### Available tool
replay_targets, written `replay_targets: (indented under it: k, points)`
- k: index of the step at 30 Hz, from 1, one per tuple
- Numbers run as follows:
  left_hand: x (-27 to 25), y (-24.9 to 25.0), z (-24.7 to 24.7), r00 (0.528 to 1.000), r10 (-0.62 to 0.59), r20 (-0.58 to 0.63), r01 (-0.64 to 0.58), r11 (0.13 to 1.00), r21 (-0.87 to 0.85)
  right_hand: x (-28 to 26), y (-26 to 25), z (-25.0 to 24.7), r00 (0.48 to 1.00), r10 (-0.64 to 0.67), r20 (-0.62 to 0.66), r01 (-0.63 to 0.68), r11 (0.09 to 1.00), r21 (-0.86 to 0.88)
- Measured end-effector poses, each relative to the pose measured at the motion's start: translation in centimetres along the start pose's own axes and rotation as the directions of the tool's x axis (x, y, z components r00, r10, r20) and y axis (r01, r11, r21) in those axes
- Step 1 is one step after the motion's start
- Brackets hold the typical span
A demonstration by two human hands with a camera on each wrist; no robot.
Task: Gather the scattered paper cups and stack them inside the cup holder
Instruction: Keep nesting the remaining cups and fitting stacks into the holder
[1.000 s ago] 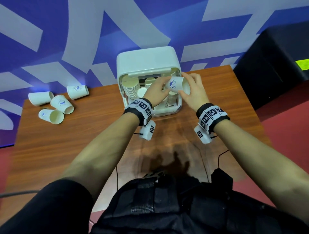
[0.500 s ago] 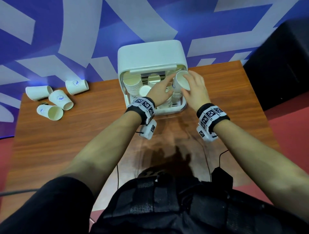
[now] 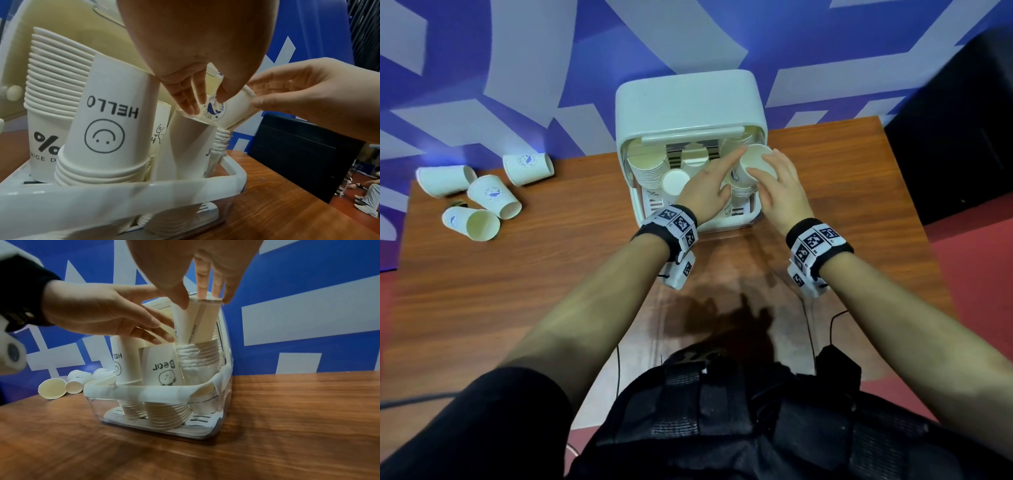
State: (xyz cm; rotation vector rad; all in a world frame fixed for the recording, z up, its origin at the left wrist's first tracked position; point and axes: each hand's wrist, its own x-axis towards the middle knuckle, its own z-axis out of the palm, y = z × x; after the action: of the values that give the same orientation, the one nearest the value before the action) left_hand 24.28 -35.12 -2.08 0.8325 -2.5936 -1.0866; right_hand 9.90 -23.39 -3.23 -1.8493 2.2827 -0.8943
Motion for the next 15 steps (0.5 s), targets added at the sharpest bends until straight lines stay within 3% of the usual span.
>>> replay_targets:
  k: [5, 8, 11, 15]
  points:
    - [0.3, -0.5, 0.3, 0.999, -0.045, 0.027, 0.041, 0.992, 0.119, 0.4, 0.1, 0.1, 0.999, -0.039, 0.006, 0.039, 0.999, 0.032]
    - [0.4, -0.7, 0.6, 0.998, -0.042, 0.045, 0.032, 0.978, 0.205, 0.4, 0.4, 0.5, 0.996, 0.005, 0.085, -0.009, 0.999, 0.046]
    - [0.2, -0.8, 0.9, 0.998, 0.001, 0.068, -0.022, 0.953, 0.302, 0.0, 0.9, 1.4, 0.984, -0.025, 0.179, 0.026, 1.000, -0.004]
    - [-0.1, -0.9, 1.1, 0.996, 0.031, 0.086, -0.062, 0.921, 0.384, -0.1, 0.9, 1.9, 0.948, 0.072, 0.309, -0.039, 0.993, -0.111]
